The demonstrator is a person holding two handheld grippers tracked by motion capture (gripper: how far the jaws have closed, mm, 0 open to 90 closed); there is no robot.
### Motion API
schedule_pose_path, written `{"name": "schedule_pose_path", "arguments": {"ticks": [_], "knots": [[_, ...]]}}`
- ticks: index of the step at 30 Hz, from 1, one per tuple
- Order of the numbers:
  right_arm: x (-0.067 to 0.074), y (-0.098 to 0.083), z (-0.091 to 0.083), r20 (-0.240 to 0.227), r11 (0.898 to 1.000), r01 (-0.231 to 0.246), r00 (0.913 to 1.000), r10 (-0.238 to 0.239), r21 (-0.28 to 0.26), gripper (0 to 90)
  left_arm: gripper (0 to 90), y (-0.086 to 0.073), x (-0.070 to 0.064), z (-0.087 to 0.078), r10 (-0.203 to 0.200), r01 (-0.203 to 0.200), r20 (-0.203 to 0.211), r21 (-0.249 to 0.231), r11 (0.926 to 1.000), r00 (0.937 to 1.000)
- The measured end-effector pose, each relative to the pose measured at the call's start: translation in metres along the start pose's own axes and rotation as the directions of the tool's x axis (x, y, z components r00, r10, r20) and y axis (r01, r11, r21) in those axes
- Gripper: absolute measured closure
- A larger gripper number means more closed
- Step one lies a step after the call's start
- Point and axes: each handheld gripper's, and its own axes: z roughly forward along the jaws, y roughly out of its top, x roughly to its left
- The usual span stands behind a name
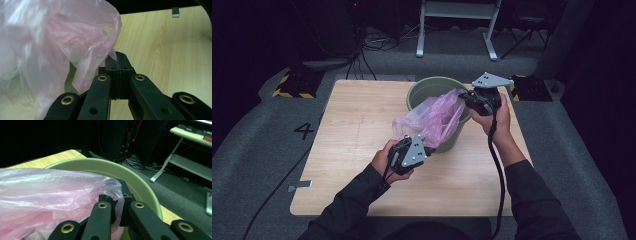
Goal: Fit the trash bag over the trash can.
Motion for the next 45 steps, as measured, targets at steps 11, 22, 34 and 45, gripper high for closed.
{"name": "schedule_pose_path", "arguments": {"ticks": [11,22,34,45], "knots": [[-0.013,-0.013,-0.004,-0.015,0.998,-0.067,0.9977,0.066,-0.02,90.0,31.1,-0.026,0.002,-0.039,-0.186,0.176,-0.051,-0.154,0.9722,0.9813],[-0.011,-0.019,-0.004,-0.041,0.999,-0.044,0.9982,0.044,-0.005,90.0,24.9,-0.015,0.029,-0.043,-0.263,0.228,-0.144,-0.226,0.9473,0.9539],[-0.014,-0.033,-0.01,-0.061,0.999,-0.034,0.9975,0.035,0.014,90.0,89.5,-0.014,0.044,-0.025,-0.234,0.205,-0.12,-0.213,0.9553,0.9648],[-0.033,-0.056,-0.035,-0.022,0.99,-0.138,0.9902,0.138,0.016,90.0,90.0,-0.052,0.049,-0.024,-0.349,0.337,-0.033,-0.18,0.9239,0.9367]]}}
